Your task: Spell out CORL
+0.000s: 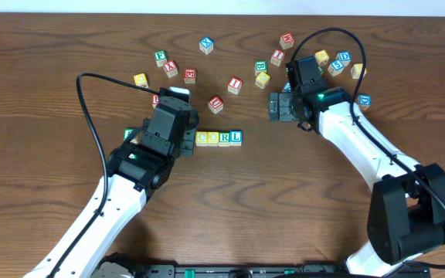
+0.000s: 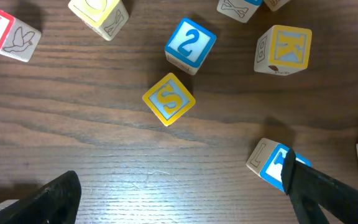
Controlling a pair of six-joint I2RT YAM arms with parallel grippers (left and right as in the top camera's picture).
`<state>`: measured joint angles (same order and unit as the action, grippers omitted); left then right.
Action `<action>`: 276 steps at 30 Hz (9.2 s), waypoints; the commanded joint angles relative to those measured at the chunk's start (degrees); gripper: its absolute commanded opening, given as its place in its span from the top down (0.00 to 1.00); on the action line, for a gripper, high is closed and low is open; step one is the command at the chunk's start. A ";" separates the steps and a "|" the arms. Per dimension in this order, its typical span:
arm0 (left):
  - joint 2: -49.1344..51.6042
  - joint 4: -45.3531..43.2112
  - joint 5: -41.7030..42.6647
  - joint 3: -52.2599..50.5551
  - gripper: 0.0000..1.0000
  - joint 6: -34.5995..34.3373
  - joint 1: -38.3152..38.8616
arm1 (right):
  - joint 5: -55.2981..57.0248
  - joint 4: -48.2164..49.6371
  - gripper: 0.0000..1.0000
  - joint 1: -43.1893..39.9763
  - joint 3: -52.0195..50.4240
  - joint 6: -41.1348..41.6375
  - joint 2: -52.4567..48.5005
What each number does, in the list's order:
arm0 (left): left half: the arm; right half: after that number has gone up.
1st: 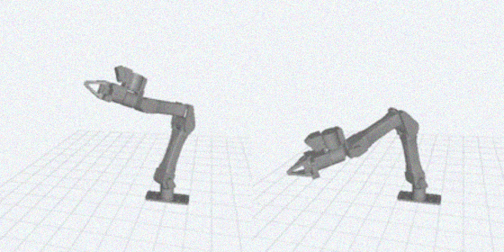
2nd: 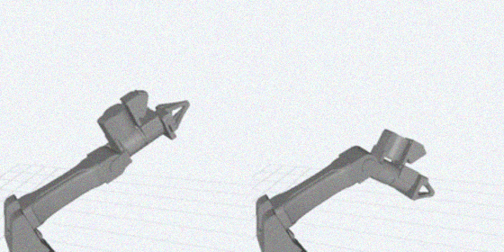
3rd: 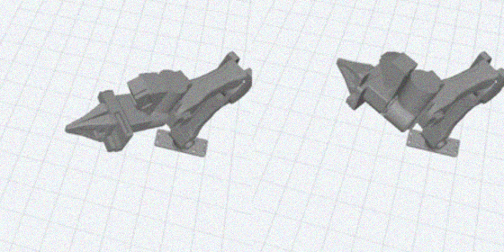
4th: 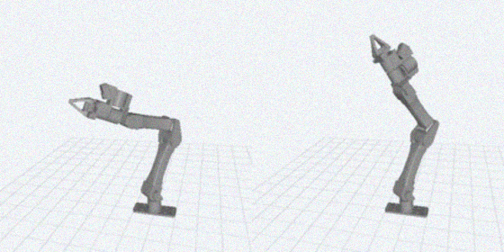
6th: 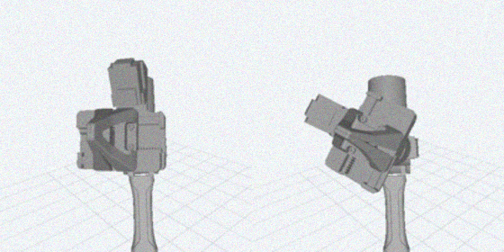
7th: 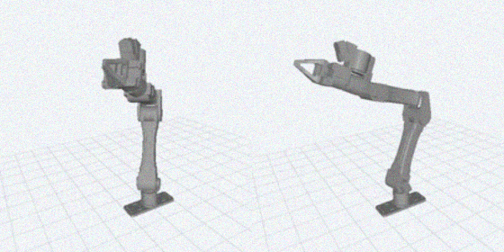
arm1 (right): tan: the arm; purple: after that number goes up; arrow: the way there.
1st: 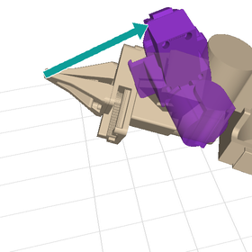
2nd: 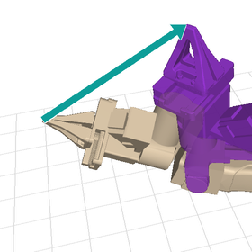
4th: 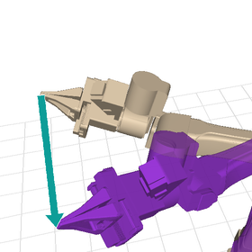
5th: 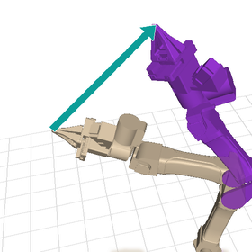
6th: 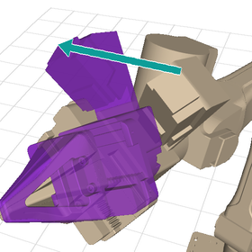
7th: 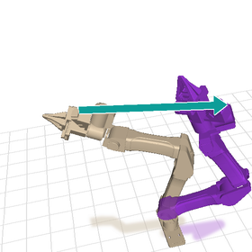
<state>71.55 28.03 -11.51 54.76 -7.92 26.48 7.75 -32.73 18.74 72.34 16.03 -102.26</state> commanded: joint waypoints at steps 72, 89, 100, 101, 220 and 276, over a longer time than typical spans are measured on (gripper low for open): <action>1.11 -1.79 -4.15 -0.28 0.93 0.63 -3.08 | -2.08 2.97 0.99 7.43 11.17 0.68 -9.64; 0.90 -8.31 -4.04 -0.26 0.05 0.61 -4.98 | 6.16 -8.44 0.01 7.06 14.05 -4.61 9.40; -1.01 -11.65 -4.46 -0.26 0.04 0.61 -4.98 | 6.27 -9.33 0.01 7.06 14.03 -7.13 10.45; -0.98 -11.65 -4.46 -0.26 0.04 0.61 -4.98 | 6.27 -9.33 0.01 7.06 14.03 -7.15 10.45; -71.32 -24.83 22.67 -54.49 0.03 0.20 -24.81 | 6.25 -9.35 0.01 7.17 14.03 -7.13 10.43; -71.32 -24.85 22.67 -54.49 0.03 0.20 -24.81 | -11.13 46.45 0.01 -7.13 -72.08 -31.10 83.32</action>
<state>0.60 0.60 10.15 0.80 -7.66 1.91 0.38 14.96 13.54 3.44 -13.96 -24.08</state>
